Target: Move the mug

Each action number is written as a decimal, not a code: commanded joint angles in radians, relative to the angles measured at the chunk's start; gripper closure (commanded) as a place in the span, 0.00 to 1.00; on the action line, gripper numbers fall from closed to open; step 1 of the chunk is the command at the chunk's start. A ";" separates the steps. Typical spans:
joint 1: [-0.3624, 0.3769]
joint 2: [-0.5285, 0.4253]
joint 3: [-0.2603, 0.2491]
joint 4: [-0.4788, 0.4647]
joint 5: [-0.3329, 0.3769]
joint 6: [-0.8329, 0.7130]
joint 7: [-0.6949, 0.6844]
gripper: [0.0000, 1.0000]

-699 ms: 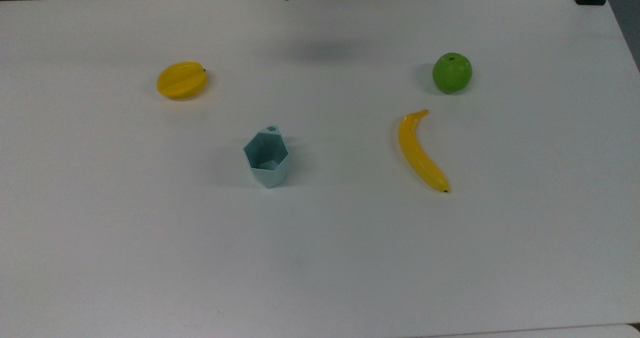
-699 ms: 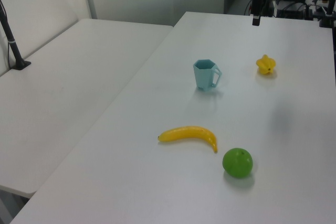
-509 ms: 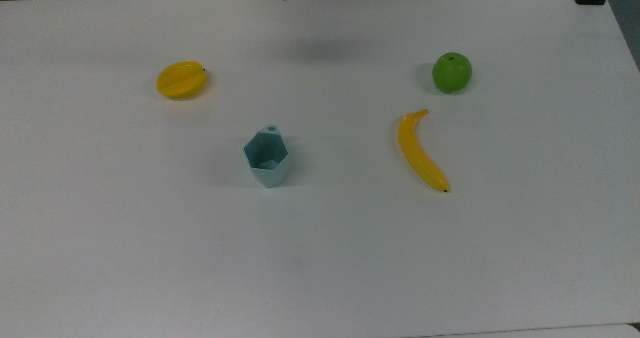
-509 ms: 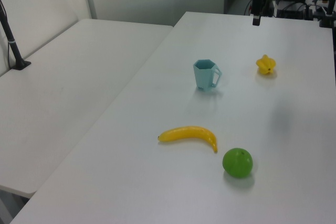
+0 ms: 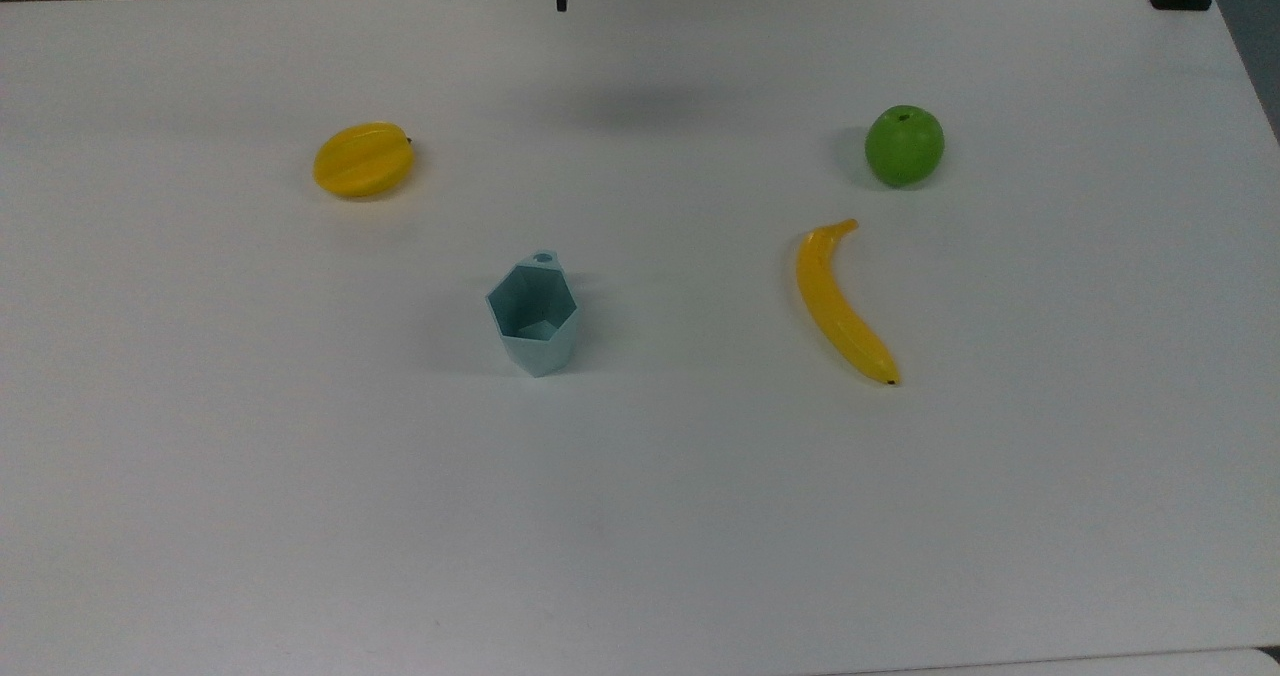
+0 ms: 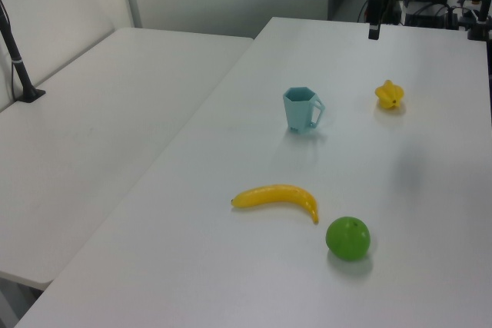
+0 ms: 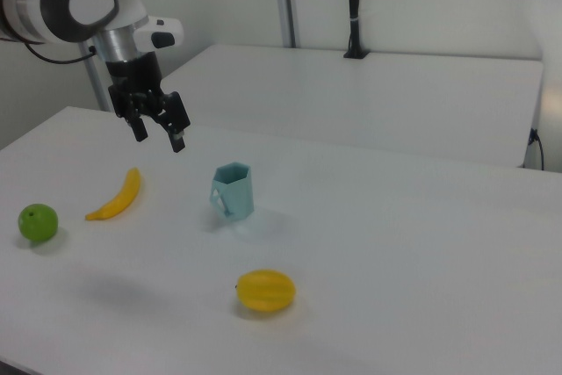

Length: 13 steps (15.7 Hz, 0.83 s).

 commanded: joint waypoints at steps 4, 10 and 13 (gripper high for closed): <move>0.003 0.122 0.002 -0.059 0.003 0.218 -0.018 0.00; 0.005 0.217 0.002 -0.176 0.002 0.511 0.005 0.00; 0.005 0.287 0.001 -0.178 -0.007 0.623 0.040 0.06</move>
